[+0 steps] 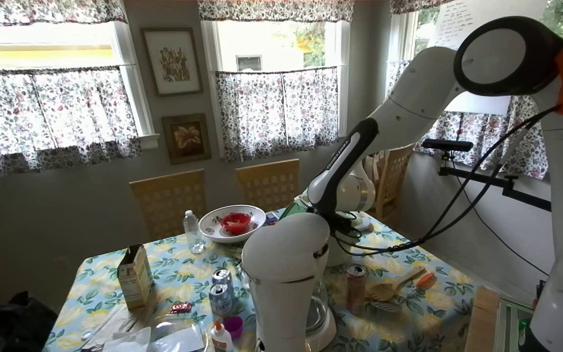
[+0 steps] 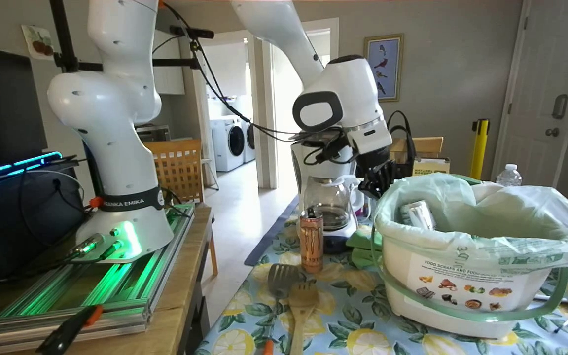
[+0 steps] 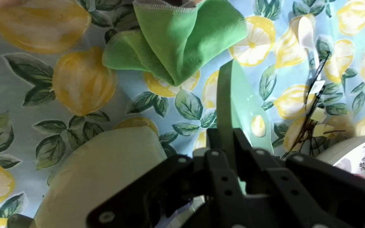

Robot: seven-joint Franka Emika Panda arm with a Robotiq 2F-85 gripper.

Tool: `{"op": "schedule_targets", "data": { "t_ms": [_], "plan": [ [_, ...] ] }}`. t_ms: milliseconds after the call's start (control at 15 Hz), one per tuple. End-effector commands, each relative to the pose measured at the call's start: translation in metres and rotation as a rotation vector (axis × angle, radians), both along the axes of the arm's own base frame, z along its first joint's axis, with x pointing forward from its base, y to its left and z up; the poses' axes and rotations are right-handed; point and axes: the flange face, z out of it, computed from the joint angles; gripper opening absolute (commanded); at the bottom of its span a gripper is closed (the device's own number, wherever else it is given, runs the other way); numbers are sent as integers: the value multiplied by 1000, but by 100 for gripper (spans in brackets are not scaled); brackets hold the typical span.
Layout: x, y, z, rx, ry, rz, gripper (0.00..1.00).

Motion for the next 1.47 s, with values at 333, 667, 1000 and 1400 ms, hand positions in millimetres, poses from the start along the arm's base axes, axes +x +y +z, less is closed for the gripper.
{"op": "schedule_targets", "data": {
  "t_ms": [333, 667, 1000, 1400],
  "plan": [
    [-21, -27, 0, -19, 104, -15, 3],
    [-24, -35, -2, -60, 151, 14, 3],
    [-26, -37, 5, -69, 150, 25, 3],
    [-19, -23, 22, 32, 101, -11, 3]
  ]
}}
